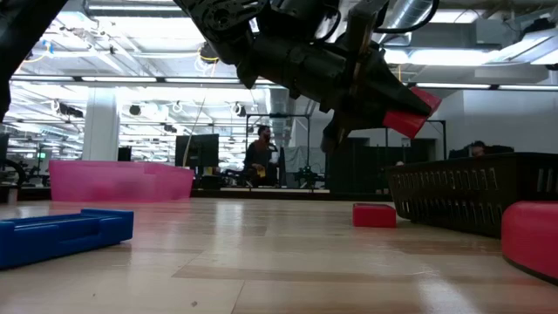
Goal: Pick & Place Office items
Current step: Put the left red digital timer into the black bin, then put the blue digital timer into the black bin
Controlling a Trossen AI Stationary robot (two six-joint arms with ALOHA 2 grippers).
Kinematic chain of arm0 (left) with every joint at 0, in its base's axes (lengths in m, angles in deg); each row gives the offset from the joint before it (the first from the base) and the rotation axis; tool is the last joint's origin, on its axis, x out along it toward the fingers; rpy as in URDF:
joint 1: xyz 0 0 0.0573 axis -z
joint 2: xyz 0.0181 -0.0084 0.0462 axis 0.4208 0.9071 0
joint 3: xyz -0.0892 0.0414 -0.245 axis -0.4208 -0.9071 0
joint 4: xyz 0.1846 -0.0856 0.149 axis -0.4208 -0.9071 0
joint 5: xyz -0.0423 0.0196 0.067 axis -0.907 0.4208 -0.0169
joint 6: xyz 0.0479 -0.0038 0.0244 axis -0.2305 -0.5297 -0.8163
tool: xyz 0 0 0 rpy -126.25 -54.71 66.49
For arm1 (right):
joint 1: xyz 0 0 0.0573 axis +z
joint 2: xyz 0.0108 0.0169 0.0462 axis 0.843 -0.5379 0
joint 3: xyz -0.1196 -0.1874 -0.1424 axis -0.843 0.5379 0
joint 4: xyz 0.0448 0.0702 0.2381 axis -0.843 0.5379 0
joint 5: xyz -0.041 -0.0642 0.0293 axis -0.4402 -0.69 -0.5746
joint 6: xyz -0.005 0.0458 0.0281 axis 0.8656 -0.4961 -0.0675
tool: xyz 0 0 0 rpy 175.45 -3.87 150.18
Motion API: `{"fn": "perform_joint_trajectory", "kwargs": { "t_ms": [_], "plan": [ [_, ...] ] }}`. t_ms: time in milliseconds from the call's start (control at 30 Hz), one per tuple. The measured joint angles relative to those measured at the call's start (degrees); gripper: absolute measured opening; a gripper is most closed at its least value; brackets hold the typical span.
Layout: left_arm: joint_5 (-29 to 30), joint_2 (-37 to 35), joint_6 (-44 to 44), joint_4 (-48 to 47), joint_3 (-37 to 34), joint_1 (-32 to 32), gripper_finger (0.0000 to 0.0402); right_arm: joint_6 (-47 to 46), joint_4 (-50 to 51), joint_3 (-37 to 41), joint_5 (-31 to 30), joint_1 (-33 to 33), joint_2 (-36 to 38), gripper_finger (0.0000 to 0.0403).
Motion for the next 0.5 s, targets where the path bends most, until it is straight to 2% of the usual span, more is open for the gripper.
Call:
{"fn": "perform_joint_trajectory", "kwargs": {
  "t_ms": [267,500],
  "plan": [
    [-0.16,-0.02,-2.47,2.54,0.0,0.69,0.0104,0.0,0.0,0.0,-0.23,0.0,0.0,0.0196],
    [0.13,-0.09,-2.07,6.51,0.0,-0.17,0.0172,0.0,0.02,0.0,-0.22,0.0,0.0,0.0196]
  ]
}}
